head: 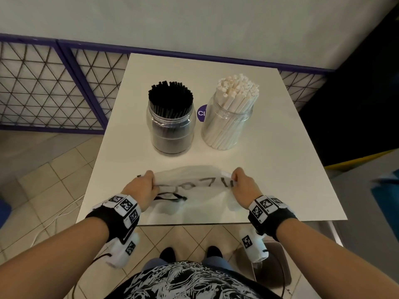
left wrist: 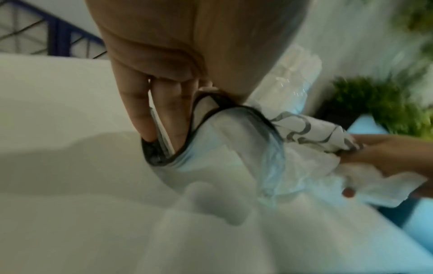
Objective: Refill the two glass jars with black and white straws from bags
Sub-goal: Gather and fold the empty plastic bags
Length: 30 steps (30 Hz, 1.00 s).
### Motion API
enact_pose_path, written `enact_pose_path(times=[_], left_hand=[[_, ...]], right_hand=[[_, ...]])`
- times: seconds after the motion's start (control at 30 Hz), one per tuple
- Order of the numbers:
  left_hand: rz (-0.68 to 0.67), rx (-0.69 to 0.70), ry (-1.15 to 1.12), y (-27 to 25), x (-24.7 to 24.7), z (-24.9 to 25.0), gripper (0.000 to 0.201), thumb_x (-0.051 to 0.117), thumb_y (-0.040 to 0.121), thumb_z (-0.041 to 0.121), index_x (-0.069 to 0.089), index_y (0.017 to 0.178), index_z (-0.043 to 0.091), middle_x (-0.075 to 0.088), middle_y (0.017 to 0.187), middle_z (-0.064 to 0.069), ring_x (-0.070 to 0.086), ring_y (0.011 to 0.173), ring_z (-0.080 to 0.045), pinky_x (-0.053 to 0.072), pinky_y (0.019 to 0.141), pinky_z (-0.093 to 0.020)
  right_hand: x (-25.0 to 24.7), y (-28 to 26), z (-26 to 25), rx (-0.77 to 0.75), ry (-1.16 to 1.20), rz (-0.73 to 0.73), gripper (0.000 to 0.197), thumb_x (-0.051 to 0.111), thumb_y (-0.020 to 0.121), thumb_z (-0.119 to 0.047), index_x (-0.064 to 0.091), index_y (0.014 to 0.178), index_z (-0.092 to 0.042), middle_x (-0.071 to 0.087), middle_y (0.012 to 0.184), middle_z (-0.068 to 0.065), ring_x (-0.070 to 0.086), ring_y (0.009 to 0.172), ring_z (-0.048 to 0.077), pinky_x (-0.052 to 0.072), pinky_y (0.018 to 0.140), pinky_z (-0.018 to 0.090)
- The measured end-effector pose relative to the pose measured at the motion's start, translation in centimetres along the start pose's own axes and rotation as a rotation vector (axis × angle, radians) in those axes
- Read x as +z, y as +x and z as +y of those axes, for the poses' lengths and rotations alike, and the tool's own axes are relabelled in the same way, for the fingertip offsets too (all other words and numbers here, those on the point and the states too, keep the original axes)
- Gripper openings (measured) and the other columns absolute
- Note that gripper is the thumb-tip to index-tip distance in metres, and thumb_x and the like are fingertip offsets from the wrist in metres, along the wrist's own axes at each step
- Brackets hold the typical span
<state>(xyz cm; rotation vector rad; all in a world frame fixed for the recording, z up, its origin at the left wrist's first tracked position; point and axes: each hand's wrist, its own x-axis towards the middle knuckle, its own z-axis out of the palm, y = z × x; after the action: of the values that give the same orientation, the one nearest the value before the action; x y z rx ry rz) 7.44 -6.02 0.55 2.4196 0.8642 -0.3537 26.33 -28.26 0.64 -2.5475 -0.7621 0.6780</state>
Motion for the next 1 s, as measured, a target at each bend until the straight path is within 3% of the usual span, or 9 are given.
enact_pose_path(times=[0.17,0.27,0.33,0.43,0.6,0.7,0.83,0.9,1.0], left_hand=[[-0.083,-0.051,-0.634,-0.3,-1.1,4.2,0.024,0.044,0.094,0.013,0.043,0.115,0.024,0.061,0.093,-0.011,0.059,0.078,-0.025,0.052,0.071,-0.036],[-0.296,-0.146,-1.19,-0.8,-1.7,7.1,0.039,0.053,0.084,0.03,0.049,0.123,0.026,0.059,0.113,-0.009,0.06,0.095,-0.028,0.056,0.077,-0.047],[-0.382,-0.109,-1.315,-0.7,-2.0,7.9,0.049,0.054,0.083,0.042,0.05,0.128,0.022,0.064,0.115,-0.012,0.062,0.094,-0.029,0.056,0.074,-0.045],[-0.401,-0.055,-1.364,-0.5,-2.4,8.4,0.059,0.056,0.079,0.052,0.049,0.13,0.024,0.066,0.118,-0.012,0.067,0.098,-0.027,0.056,0.072,-0.044],[-0.221,-0.041,-1.396,0.0,-2.5,8.5,0.039,0.061,0.09,0.026,0.05,0.127,0.022,0.069,0.104,-0.014,0.07,0.082,-0.026,0.053,0.055,-0.034],[-0.15,0.038,-1.363,0.2,-2.7,8.0,0.033,0.061,0.082,0.009,0.061,0.115,0.013,0.065,0.086,-0.013,0.063,0.063,-0.02,0.045,0.048,-0.023],[-0.092,0.079,-1.163,0.5,-2.9,7.7,0.036,0.055,0.067,0.011,0.066,0.102,0.011,0.067,0.091,-0.018,0.06,0.084,-0.026,0.048,0.07,-0.037],[-0.079,0.144,-1.026,0.3,-3.1,8.1,0.033,0.055,0.072,0.018,0.066,0.101,0.008,0.068,0.091,-0.022,0.061,0.079,-0.025,0.049,0.069,-0.038],[-0.09,0.215,-0.925,0.1,-3.9,9.1,0.031,0.051,0.077,0.027,0.061,0.097,0.005,0.064,0.085,-0.02,0.059,0.073,-0.021,0.046,0.063,-0.033]], right_hand=[[-0.6,-1.0,-4.1,-0.215,0.36,0.094,0.022,0.048,0.095,-0.011,0.037,0.114,-0.015,0.056,0.085,0.005,0.054,0.067,0.02,0.044,0.061,0.033],[0.1,-1.3,-6.0,-0.311,0.479,0.024,0.039,0.057,0.091,-0.016,0.038,0.124,-0.015,0.058,0.111,0.005,0.06,0.097,0.017,0.051,0.082,0.031],[0.6,-1.4,-6.8,-0.388,0.425,-0.05,0.045,0.061,0.087,-0.02,0.041,0.126,-0.014,0.053,0.119,0.004,0.054,0.107,0.016,0.048,0.093,0.034],[0.4,-1.5,-7.8,-0.566,0.24,-0.092,0.046,0.064,0.08,-0.024,0.051,0.122,-0.011,0.048,0.117,0.001,0.047,0.109,0.019,0.042,0.097,0.034],[-1.3,-2.2,-8.1,-0.674,0.24,-0.244,0.035,0.064,0.084,-0.029,0.061,0.113,-0.01,0.047,0.114,-0.017,0.046,0.103,-0.001,0.031,0.093,0.005],[-2.4,-2.1,-7.4,-0.573,0.393,-0.08,0.033,0.063,0.082,-0.032,0.064,0.114,-0.022,0.056,0.122,-0.008,0.053,0.113,0.003,0.041,0.096,0.019],[-3.9,-1.7,-7.0,-0.647,0.286,0.282,0.076,0.075,0.071,-0.044,0.041,0.135,-0.021,0.032,0.137,-0.001,0.038,0.126,0.01,0.037,0.104,0.026],[-4.5,-1.5,-7.5,-0.796,0.018,0.267,0.096,0.074,0.066,-0.055,0.029,0.145,-0.025,0.018,0.15,0.004,0.024,0.138,0.021,0.029,0.111,0.038],[-4.4,-1.1,-8.0,-0.86,-0.122,0.084,0.096,0.077,0.063,-0.056,0.03,0.143,-0.032,0.026,0.147,-0.001,0.029,0.134,0.023,0.037,0.107,0.044]])
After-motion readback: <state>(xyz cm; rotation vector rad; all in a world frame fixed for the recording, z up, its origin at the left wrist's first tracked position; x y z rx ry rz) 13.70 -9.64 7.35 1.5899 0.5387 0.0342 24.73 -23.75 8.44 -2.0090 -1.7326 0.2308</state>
